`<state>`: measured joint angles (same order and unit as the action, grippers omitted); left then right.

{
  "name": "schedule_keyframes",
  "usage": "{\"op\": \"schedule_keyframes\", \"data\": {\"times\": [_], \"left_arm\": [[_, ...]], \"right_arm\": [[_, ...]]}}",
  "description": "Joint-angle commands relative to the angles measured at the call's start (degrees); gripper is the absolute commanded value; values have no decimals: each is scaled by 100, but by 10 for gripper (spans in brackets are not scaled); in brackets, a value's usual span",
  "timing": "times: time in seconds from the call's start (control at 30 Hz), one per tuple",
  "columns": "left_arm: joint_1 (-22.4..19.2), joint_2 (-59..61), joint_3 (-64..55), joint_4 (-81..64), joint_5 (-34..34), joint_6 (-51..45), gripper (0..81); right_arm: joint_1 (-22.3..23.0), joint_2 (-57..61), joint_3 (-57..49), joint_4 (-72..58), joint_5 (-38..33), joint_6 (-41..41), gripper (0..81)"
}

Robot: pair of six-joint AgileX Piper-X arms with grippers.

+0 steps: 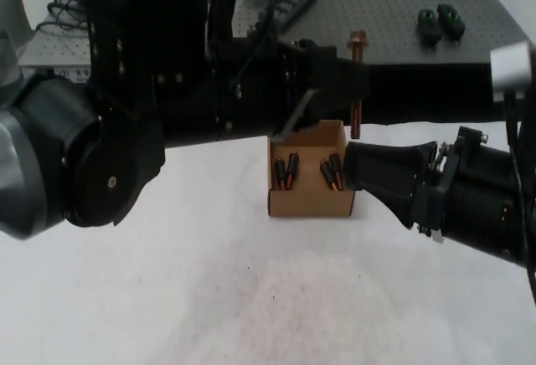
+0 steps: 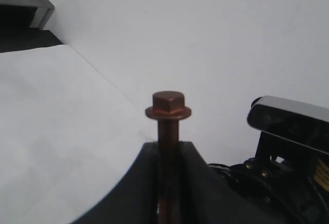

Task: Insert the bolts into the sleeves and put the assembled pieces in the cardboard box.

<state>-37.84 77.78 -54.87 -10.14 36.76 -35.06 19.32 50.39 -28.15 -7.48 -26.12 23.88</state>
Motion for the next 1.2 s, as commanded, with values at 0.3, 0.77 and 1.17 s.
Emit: {"op": "schedule_keyframes", "data": {"times": [0.3,0.77,1.17], "left_arm": [[-13,-72,-27,4,643,435,6],[-13,-72,-27,164,597,1250,428],[279,-1548,1045,2085,-1996,2121,156]], "right_arm": [[16,-10,-18,-711,361,-78,38],[-105,-10,-18,-699,666,-79,38],[-860,2102,-1467,290,1264,-1262,38]]}}
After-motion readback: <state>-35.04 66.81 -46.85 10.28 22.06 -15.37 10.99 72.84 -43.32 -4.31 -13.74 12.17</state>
